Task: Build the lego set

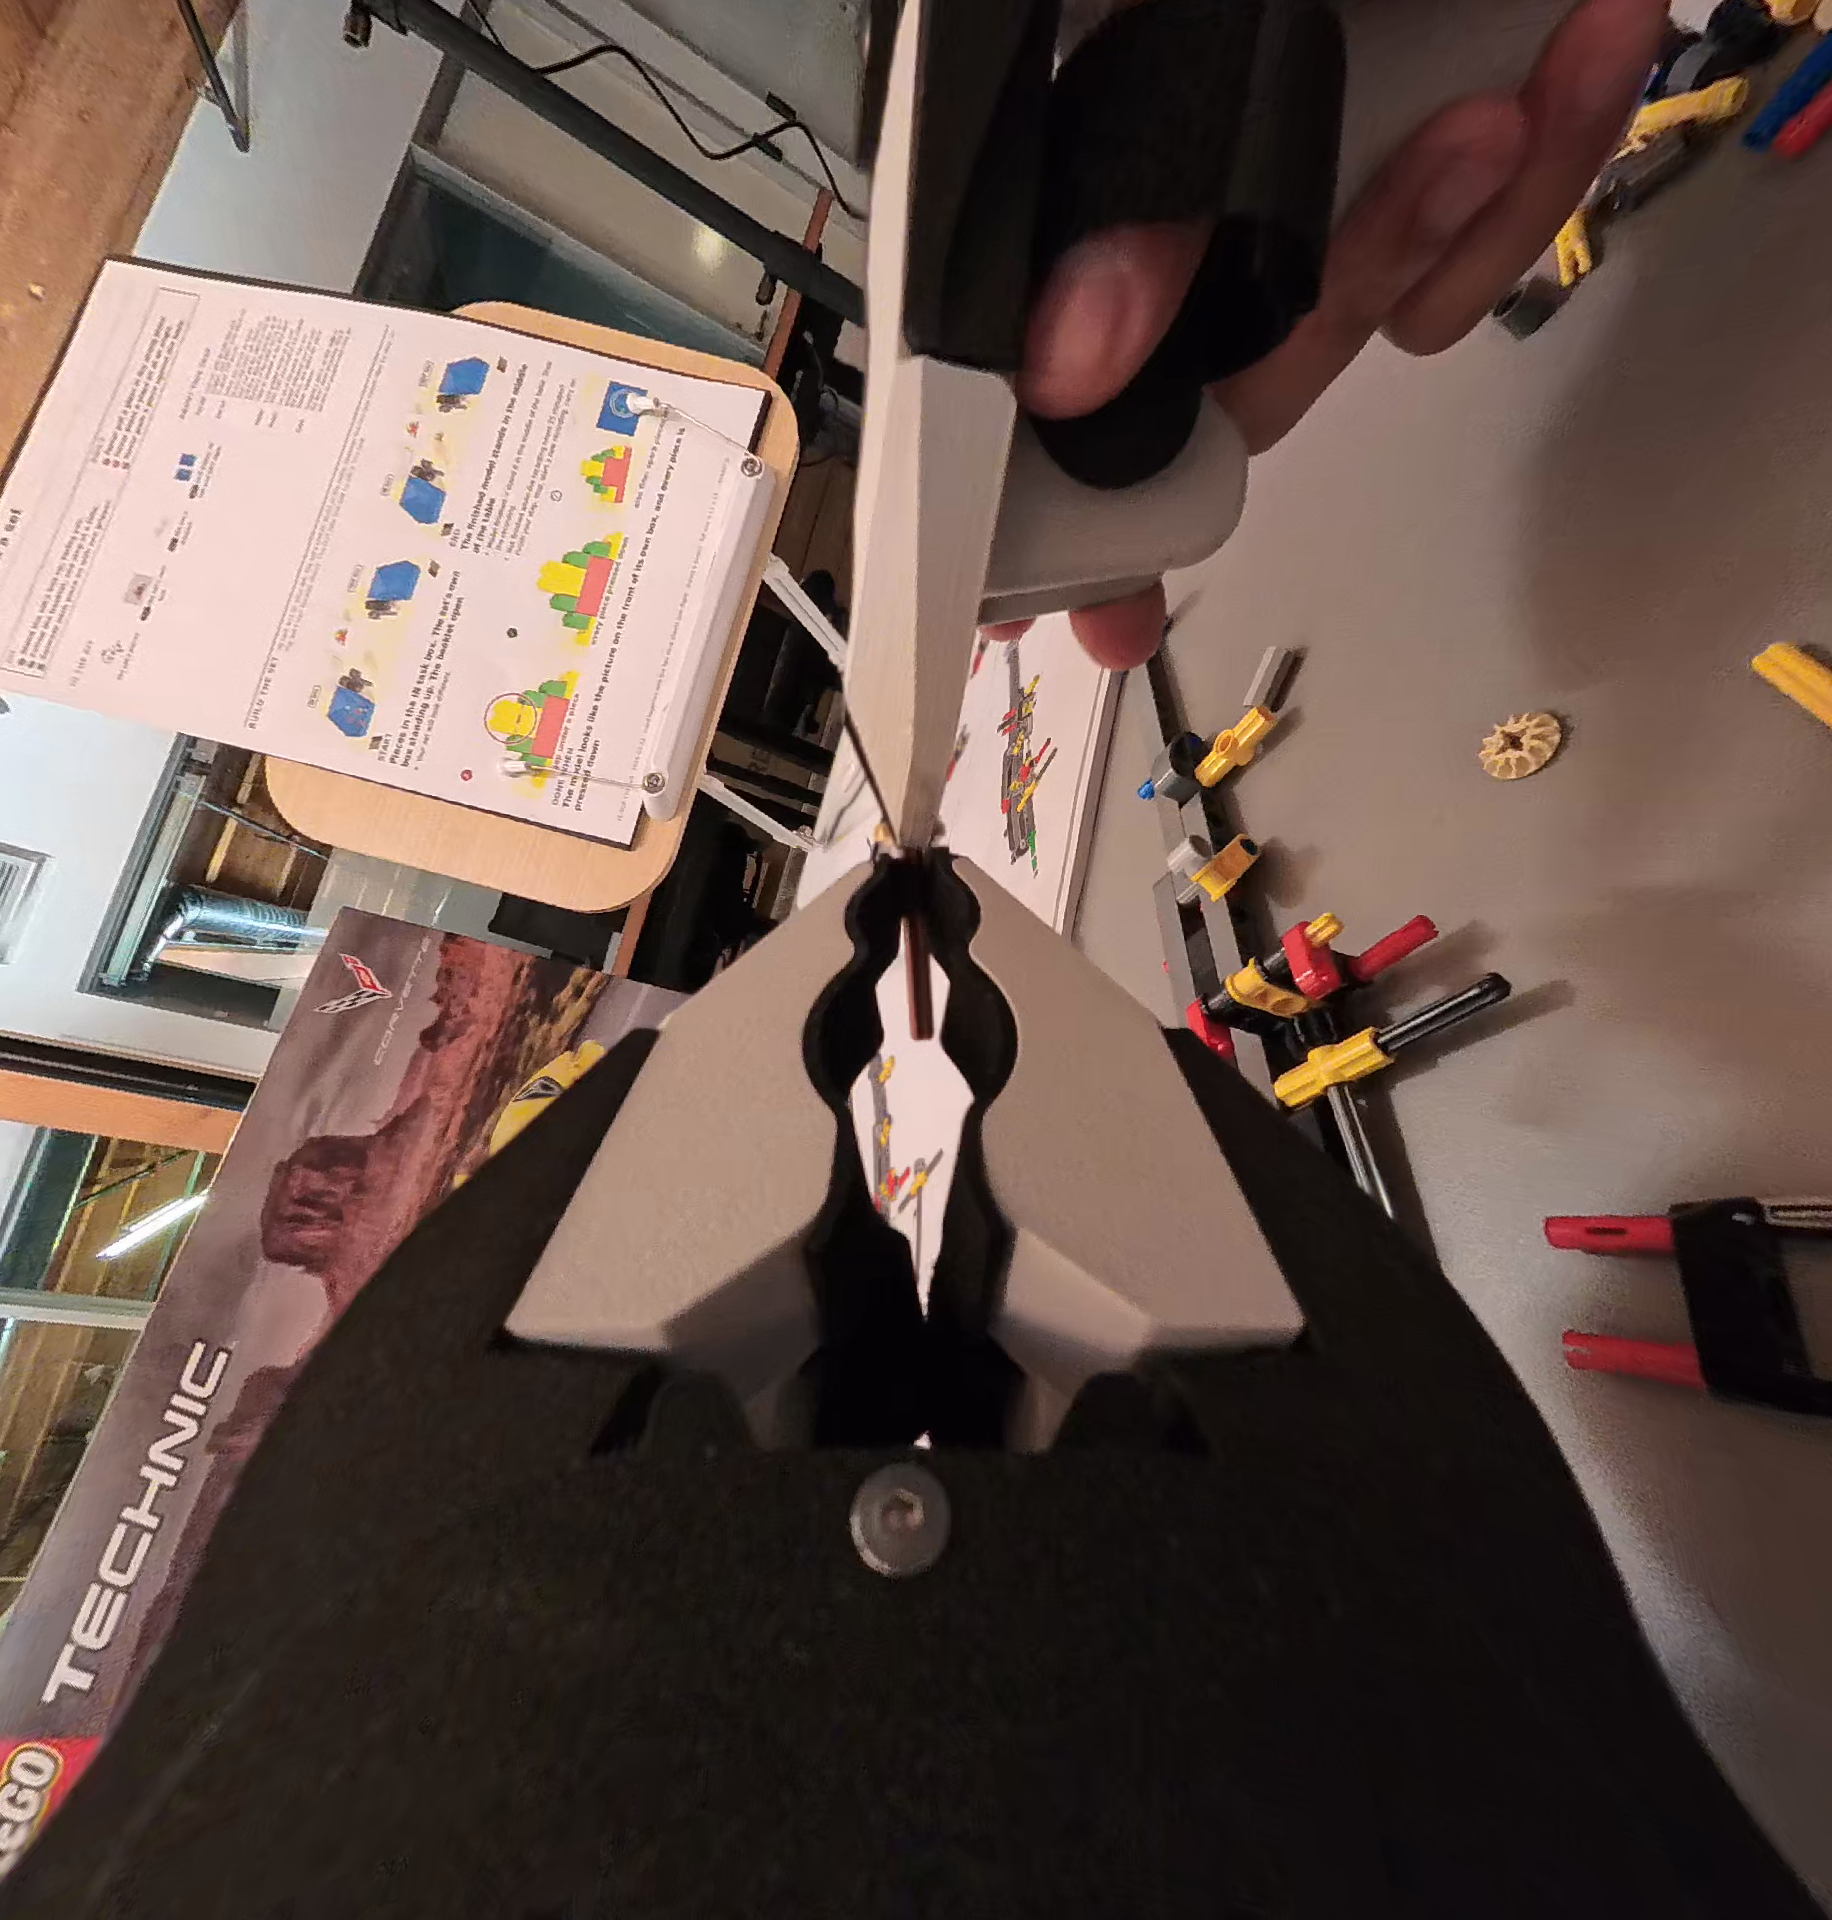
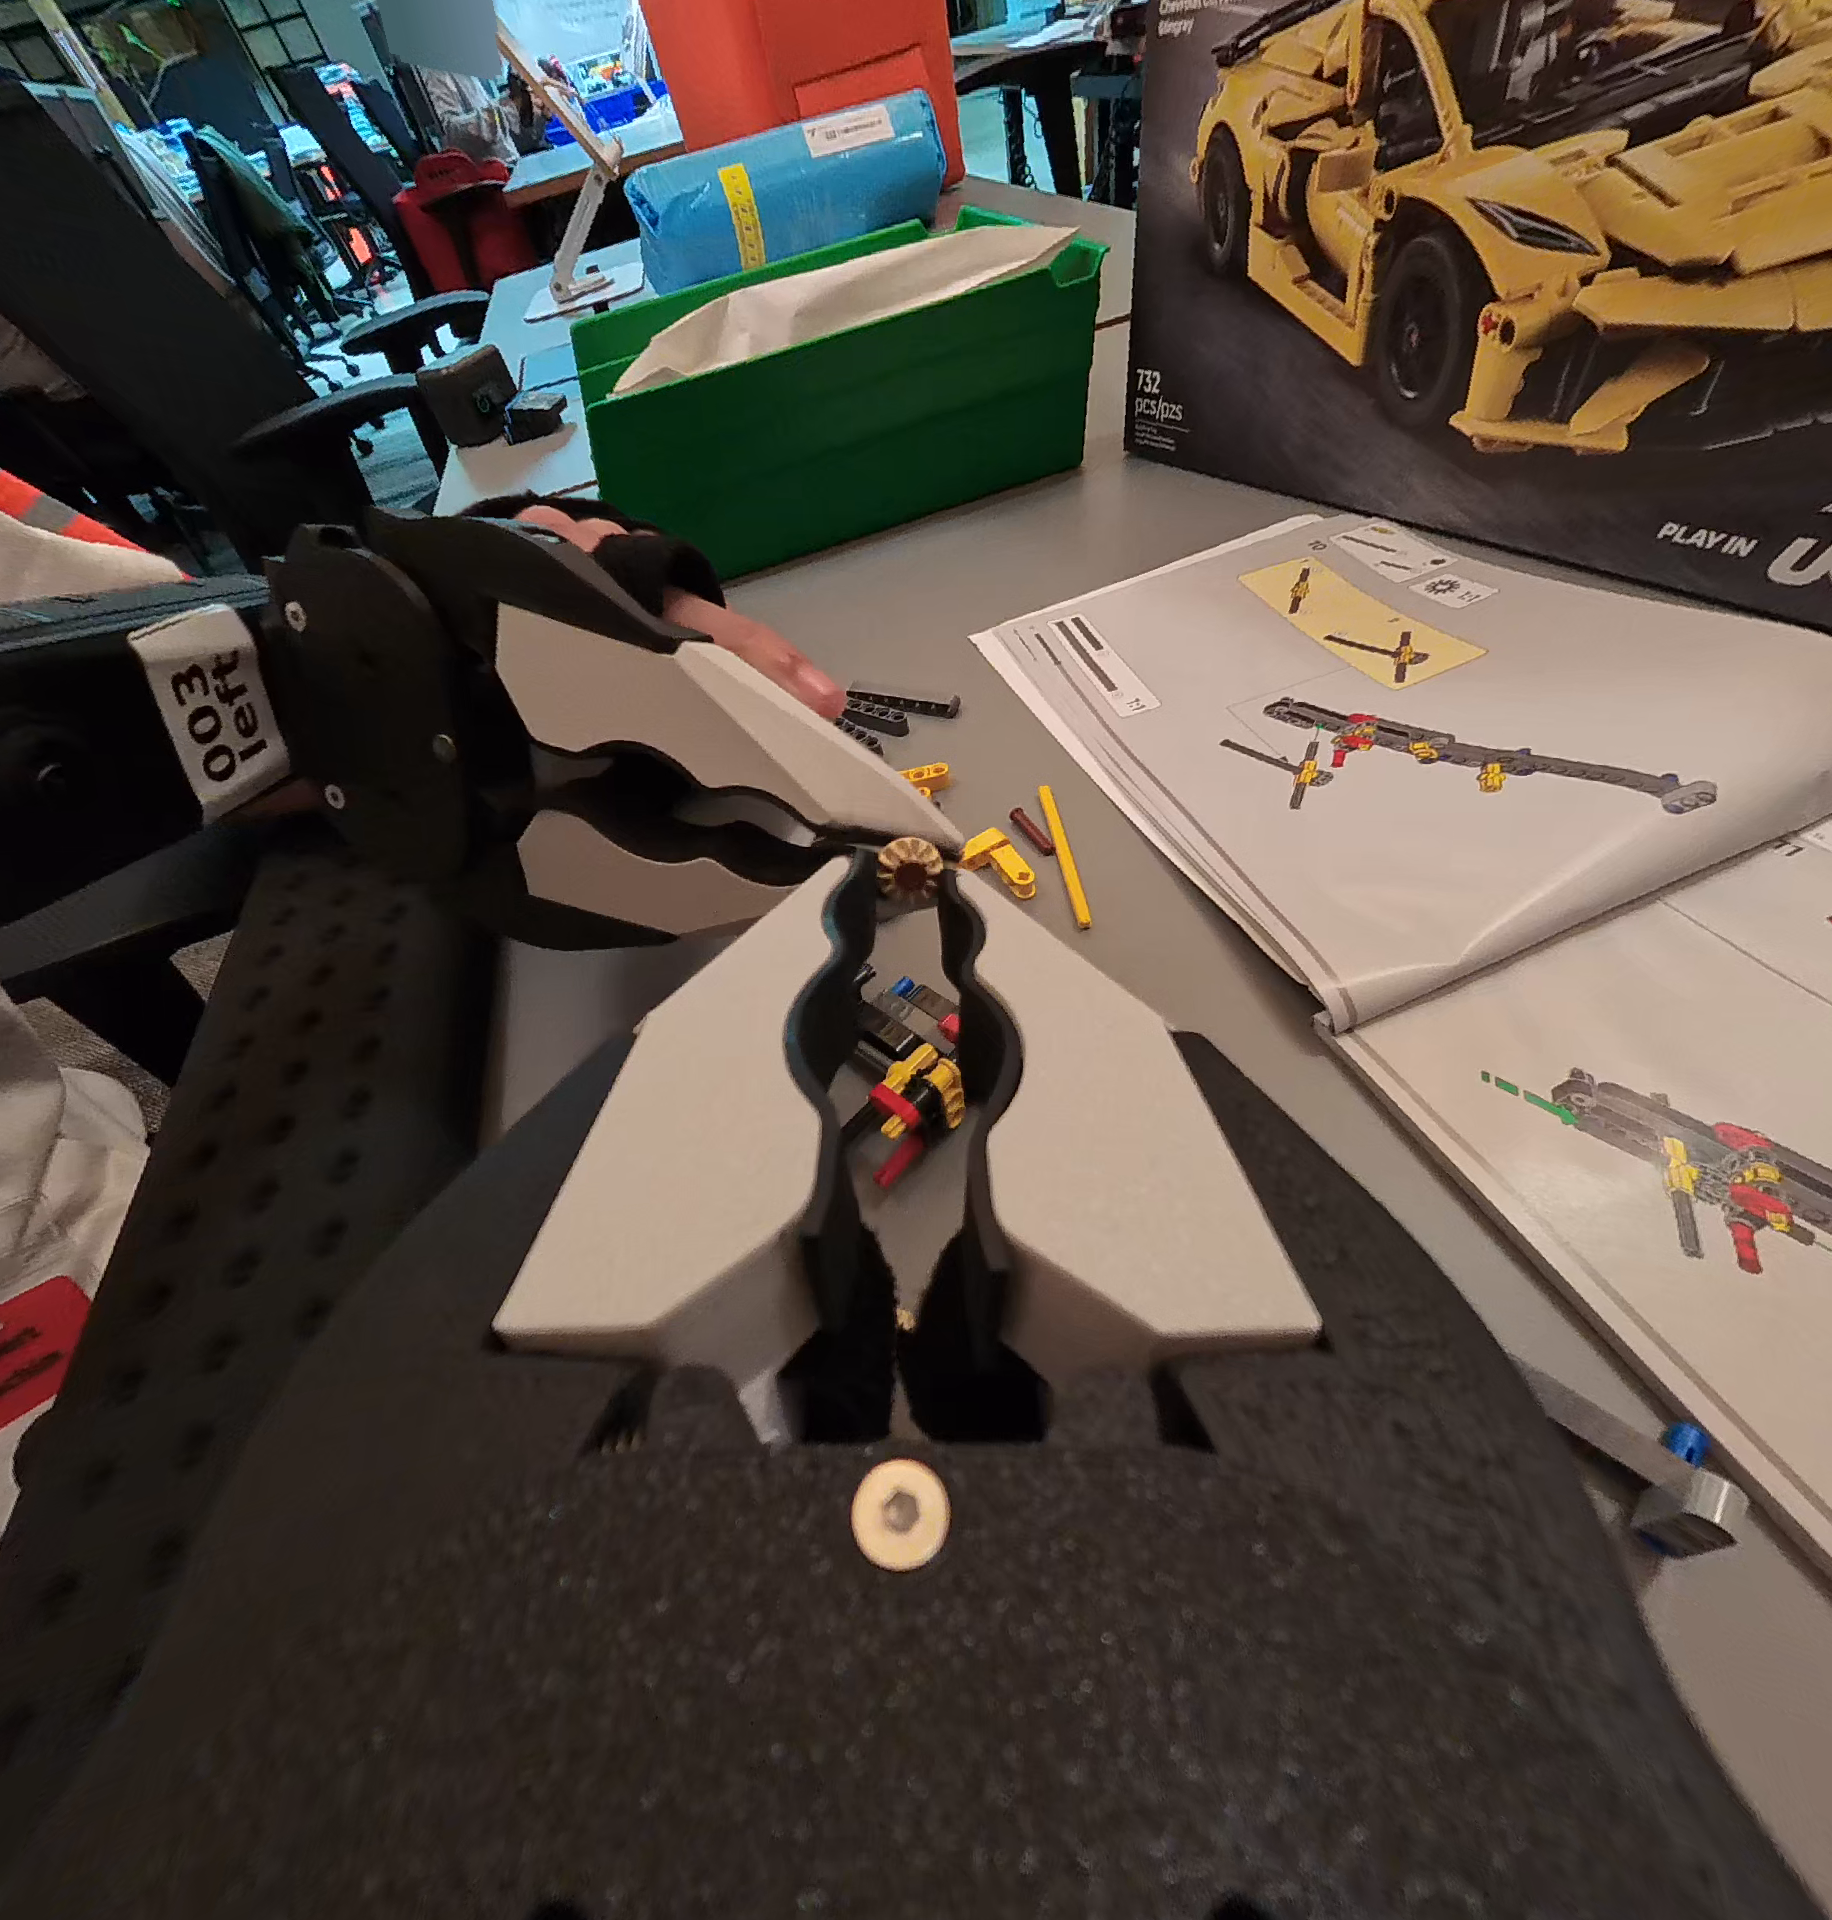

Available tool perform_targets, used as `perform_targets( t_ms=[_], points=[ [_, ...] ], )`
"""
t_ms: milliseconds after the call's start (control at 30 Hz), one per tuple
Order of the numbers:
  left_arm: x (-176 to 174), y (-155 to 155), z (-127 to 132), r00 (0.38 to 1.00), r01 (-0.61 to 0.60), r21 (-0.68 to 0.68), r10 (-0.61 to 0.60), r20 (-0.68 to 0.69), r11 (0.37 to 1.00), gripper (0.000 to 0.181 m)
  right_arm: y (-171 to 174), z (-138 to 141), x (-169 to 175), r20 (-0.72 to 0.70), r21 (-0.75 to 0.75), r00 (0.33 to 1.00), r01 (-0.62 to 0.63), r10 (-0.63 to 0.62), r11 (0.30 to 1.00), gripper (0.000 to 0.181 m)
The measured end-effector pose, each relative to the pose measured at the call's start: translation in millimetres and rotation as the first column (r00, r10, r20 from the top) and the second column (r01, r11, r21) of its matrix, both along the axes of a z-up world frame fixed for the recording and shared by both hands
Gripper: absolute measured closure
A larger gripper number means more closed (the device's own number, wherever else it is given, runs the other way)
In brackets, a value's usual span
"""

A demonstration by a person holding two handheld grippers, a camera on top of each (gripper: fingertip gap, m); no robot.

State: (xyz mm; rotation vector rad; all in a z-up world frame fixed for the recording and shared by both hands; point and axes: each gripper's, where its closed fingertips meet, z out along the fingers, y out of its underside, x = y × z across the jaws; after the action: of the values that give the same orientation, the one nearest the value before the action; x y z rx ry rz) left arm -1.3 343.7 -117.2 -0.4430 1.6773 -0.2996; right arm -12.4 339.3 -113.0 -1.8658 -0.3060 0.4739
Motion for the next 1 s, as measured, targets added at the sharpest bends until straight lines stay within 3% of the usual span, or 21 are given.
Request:
perform_targets(
  t_ms=[267, 533, 733, 1000],
  points=[
    [-0.3, 14.2, -2.3, 1.000, -0.018, -0.023, 0.018, -0.010, 1.000, 0.179, -2.7, 8.2, 3.3, -0.046, 0.021, 0.999, -0.003, 0.004, 1.000, 0.171],
    [0.2, 19.1, -3.3, 0.999, -0.033, 0.012, 0.033, -0.012, 0.999, 0.179, 0.7, 3.7, 8.1, 0.006, 0.021, 0.999, 0.035, -0.035, 0.999, 0.162],
    [-1.4, 10.9, -2.6, 1.000, -0.002, 0.056, 0.002, 0.001, 0.998, 0.179, 3.3, -3.4, 0.9, 0.081, 0.020, 0.996, 0.025, -0.027, 0.999, 0.165],
    [-1.4, 6.5, -1.7, 1.000, 0.017, 0.044, -0.018, 0.014, 0.999, 0.179, -1.5, 3.0, -5.5, 0.030, 0.043, 0.999, -0.024, 0.023, 0.999, 0.170]
  ],
)
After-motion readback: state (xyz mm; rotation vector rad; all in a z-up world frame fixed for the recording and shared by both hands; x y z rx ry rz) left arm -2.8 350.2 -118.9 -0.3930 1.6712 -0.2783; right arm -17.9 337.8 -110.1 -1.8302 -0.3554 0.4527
